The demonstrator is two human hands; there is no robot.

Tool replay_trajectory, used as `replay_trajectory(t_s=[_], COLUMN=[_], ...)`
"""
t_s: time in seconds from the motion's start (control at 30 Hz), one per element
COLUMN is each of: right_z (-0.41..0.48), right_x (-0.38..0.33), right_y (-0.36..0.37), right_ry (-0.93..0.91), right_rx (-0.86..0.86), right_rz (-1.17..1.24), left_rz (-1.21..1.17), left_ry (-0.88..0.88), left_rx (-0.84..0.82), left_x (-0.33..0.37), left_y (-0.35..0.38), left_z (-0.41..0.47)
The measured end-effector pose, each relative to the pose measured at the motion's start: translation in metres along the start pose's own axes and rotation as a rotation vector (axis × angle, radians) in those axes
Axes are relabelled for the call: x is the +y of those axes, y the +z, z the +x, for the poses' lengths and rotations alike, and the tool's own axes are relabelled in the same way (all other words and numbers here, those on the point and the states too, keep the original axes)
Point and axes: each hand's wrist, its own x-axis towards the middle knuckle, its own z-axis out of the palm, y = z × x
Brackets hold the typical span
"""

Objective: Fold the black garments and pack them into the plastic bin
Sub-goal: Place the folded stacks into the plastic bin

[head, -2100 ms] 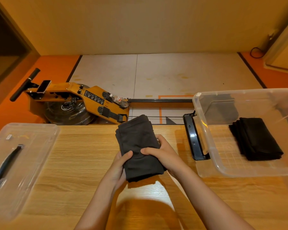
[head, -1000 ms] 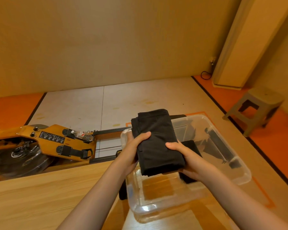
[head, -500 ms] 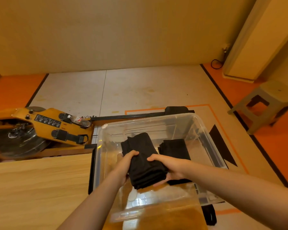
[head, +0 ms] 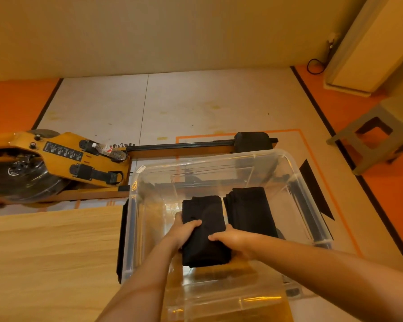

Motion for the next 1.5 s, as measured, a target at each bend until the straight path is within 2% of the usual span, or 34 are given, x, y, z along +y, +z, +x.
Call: replay_trajectory(t_s=[0.27,0.4,0.5,0.57,0.67,0.73,0.83,0.97,1.03,1.1,1.17,1.23,1.33,1.5], right_z=[0.001,-0.013,-0.026,-0.034,-0.036,-0.027,-0.011,0.009,0.016,0.020,0.024,0.028,0.032,0.036], right_x=[-0.011,-0.014,-0.009,-0.008,-0.011,-0.014,-0.012,-0.005,-0.004,-0.004,-0.004,-0.004,-0.004,-0.007], right_y=[0.003,-0.003,-0.007,-0.010,-0.015,-0.019,-0.021,-0.020,-0.019,-0.019,-0.019,-0.019,-0.019,-0.020], right_ry=[-0.071,-0.103,-0.201,-0.337,-0.625,-0.740,-0.772,-0.756,-0.757,-0.765,-0.781,-0.791,-0.811,-0.816], right_rx=[0.232,0.208,0.190,0.259,0.436,0.479,0.438,0.359,0.357,0.353,0.345,0.335,0.316,0.283], right_rz=[-0.296,-0.262,-0.302,-0.469,-0.911,-1.141,-1.324,-1.454,-1.492,-1.487,-1.464,-1.464,-1.482,-1.507], left_rz=[0.012,0.004,0.013,0.019,0.006,0.038,0.085,0.163,0.376,0.770,1.148,1.404,1.590,1.719], left_ry=[0.058,0.101,0.092,0.070,0.036,0.044,0.064,0.089,0.166,0.278,0.413,0.576,0.694,0.547], left_rx=[-0.051,-0.040,-0.053,-0.053,-0.024,-0.026,-0.025,0.026,0.116,0.225,0.269,0.271,0.221,0.096], left_x=[0.010,0.010,0.010,0.011,0.014,0.015,0.016,0.010,0.006,0.002,0.001,0.001,-0.002,-0.005], left_y=[0.008,0.009,0.010,0.011,0.015,0.020,0.025,0.022,0.020,0.016,0.014,0.014,0.013,0.008], left_z=[0.008,0.014,0.012,0.010,0.008,0.008,0.008,0.013,0.013,0.010,0.000,-0.011,-0.013,-0.003])
